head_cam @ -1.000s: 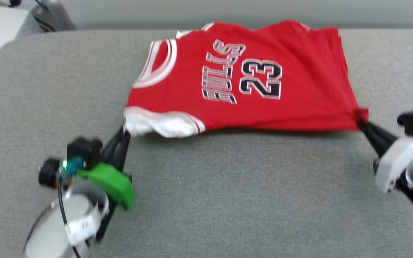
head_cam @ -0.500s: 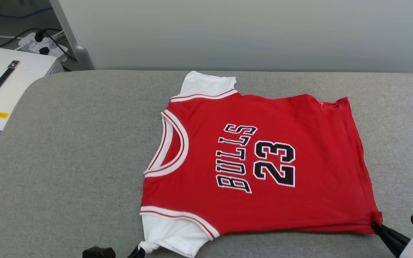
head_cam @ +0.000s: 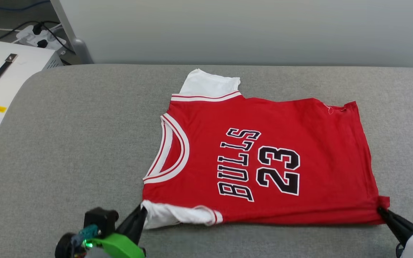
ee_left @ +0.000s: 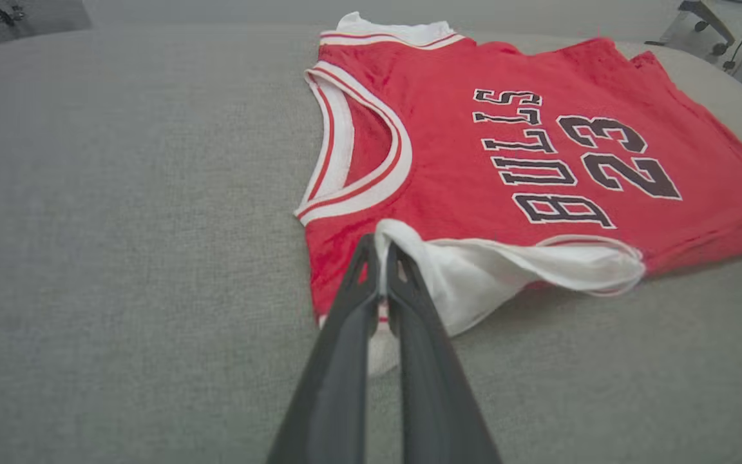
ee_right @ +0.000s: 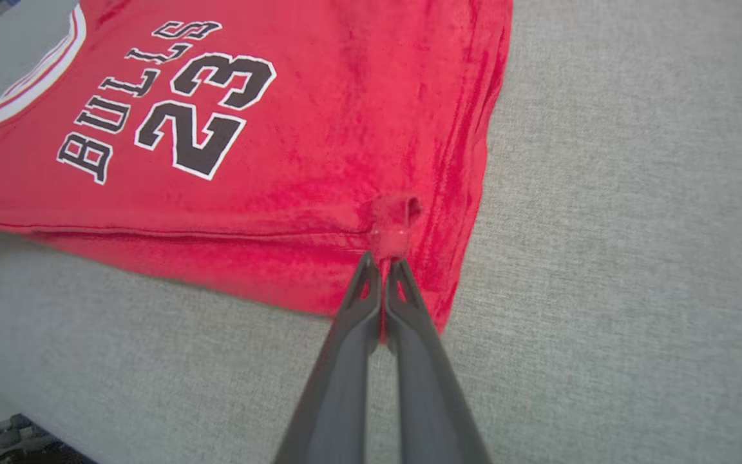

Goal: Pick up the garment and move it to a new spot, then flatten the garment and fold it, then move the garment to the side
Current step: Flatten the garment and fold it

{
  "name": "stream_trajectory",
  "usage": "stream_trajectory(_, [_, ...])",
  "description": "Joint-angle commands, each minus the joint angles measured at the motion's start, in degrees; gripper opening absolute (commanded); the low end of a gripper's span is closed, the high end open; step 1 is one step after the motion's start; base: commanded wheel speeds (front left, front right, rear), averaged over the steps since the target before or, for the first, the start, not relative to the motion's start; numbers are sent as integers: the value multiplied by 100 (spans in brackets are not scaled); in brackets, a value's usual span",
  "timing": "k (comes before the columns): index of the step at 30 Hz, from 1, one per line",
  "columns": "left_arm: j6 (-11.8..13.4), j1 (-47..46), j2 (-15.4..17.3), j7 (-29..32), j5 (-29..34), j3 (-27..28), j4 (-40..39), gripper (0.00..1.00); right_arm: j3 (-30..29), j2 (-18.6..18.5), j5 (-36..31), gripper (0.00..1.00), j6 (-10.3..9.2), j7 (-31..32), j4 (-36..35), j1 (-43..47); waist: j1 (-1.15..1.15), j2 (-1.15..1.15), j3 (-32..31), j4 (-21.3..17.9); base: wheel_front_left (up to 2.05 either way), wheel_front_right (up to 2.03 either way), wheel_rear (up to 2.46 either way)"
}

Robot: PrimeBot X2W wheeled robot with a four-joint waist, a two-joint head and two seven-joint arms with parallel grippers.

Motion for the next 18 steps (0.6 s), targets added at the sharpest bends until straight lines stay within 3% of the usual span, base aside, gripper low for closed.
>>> stream_trajectory(1, [-68, -331, 40, 36, 79, 33, 57, 0, -147, 69, -59, 0, -5, 69, -96, -143, 1, 0, 172, -55, 0, 0, 0])
stream_trajectory(8, [-452, -1702, -62, 174, 250, 134, 594, 0, -724, 411, -300, 0, -5, 522, -353, -647, 1, 0, 672, -237, 0, 0, 0])
stream_trajectory(18, [-955, -2947, -530, 11, 327, 69, 2176, 0, -669, 800, -539, 0, -5, 987, 205, -1633, 1, 0, 1366, -412, 0, 0, 0])
